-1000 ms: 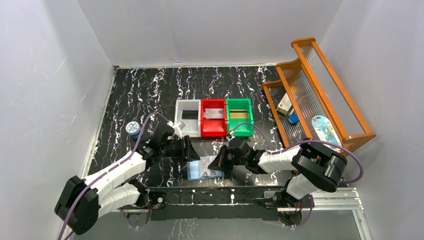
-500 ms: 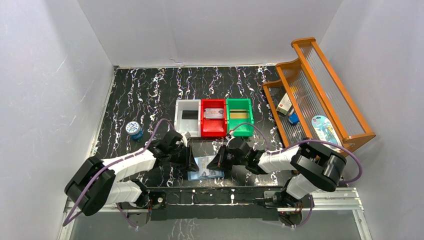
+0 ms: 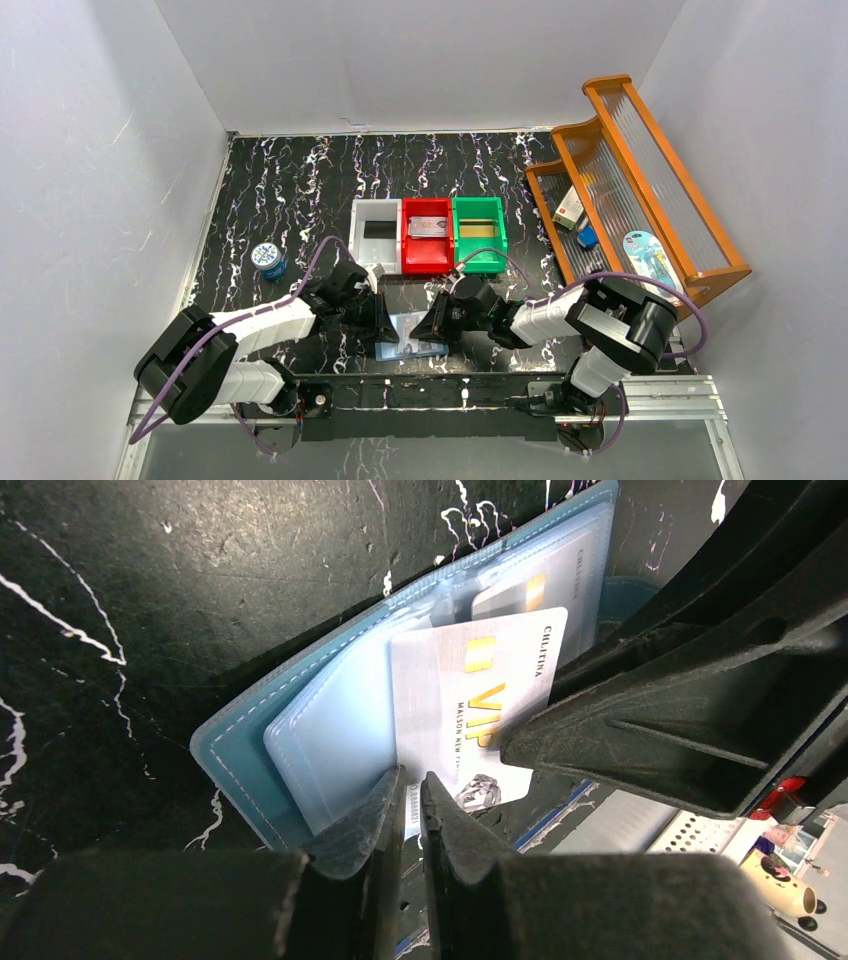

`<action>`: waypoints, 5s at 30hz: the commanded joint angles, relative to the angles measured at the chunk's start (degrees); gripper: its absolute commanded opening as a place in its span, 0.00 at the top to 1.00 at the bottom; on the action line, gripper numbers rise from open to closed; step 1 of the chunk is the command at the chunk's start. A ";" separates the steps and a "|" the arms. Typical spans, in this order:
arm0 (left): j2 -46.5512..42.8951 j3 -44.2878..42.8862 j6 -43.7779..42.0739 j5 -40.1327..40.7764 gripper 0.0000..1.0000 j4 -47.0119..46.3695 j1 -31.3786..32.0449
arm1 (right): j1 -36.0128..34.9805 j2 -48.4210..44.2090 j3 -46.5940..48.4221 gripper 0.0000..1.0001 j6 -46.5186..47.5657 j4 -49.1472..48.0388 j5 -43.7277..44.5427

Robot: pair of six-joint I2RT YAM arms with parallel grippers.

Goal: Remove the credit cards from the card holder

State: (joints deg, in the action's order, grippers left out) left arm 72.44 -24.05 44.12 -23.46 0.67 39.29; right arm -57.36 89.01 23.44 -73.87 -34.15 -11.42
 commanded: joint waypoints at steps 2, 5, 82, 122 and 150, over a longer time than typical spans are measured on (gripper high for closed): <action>1.07 1.39 -1.92 3.60 0.89 2.94 0.53 | 0.32 2.00 1.90 0.78 -0.88 -3.72 -1.57; 0.80 1.40 -1.92 3.68 0.90 2.94 0.52 | 0.28 2.39 1.59 0.79 -1.19 -4.18 -1.35; -20.16 -17.29 -22.06 22.91 0.02 24.86 -18.10 | 0.31 -18.06 27.43 1.00 77.52 29.44 37.30; -25.94 -16.60 -22.50 25.79 0.02 25.35 -18.11 | 7.89 26.74 60.34 0.95 113.30 42.11 40.97; -25.34 -16.31 -22.67 25.48 0.02 25.34 -18.10 | 8.32 25.71 57.68 0.54 113.92 44.96 37.95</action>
State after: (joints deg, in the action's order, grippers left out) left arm 47.77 -40.62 22.26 1.72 26.17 21.43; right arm -49.34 116.42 80.82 40.80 10.59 26.55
